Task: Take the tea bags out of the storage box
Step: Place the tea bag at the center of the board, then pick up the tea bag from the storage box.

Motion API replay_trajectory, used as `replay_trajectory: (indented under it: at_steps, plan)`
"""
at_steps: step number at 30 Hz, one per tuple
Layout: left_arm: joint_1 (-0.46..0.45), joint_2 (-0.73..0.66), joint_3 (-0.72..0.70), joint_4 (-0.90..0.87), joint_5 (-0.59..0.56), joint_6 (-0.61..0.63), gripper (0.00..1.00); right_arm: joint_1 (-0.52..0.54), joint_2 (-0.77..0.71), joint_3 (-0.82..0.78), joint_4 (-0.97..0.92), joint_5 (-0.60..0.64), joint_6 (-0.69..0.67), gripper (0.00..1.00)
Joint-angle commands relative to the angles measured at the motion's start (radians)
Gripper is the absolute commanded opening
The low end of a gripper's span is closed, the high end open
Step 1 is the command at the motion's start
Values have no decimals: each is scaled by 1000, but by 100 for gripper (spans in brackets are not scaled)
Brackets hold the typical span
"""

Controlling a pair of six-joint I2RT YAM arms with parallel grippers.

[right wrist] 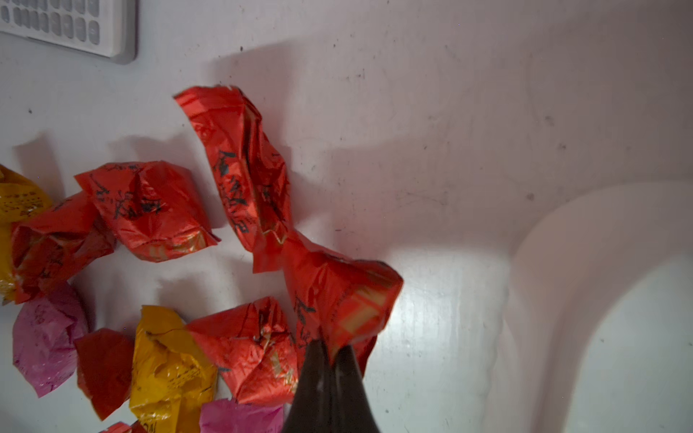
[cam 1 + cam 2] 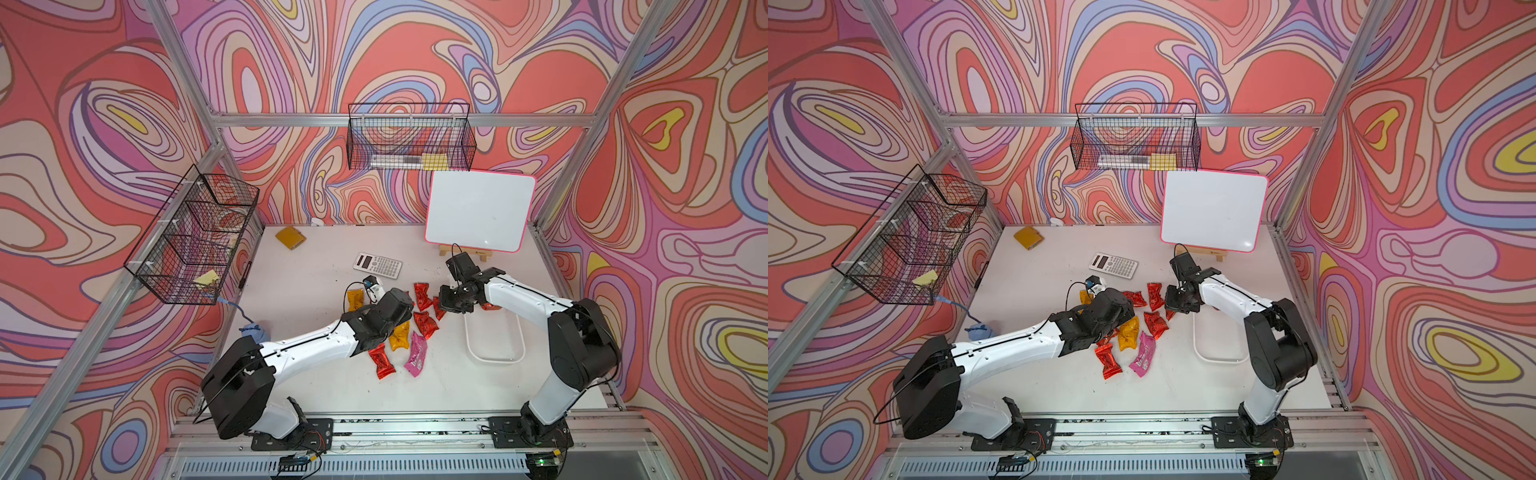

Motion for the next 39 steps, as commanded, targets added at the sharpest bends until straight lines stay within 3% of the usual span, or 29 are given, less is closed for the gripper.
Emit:
replay_trajectory:
  at_steps: [1,8,16,21,27,39]
  plan:
    - [8,-27,-7,-28,5,-3,51,7,27,31,31,12,5,7]
    - [12,-13,-2,-10,44,19,51,9,23,29,26,35,10,30]
    - [11,3,11,34,89,63,51,4,-202,-24,-63,184,57,43]
    - [11,9,11,45,95,66,51,-70,-355,-98,-131,262,135,55]
    - [13,-2,4,42,86,65,51,-286,-465,-250,-66,125,296,60]
    - [17,-41,-29,25,58,47,51,-426,-353,-311,143,25,471,63]
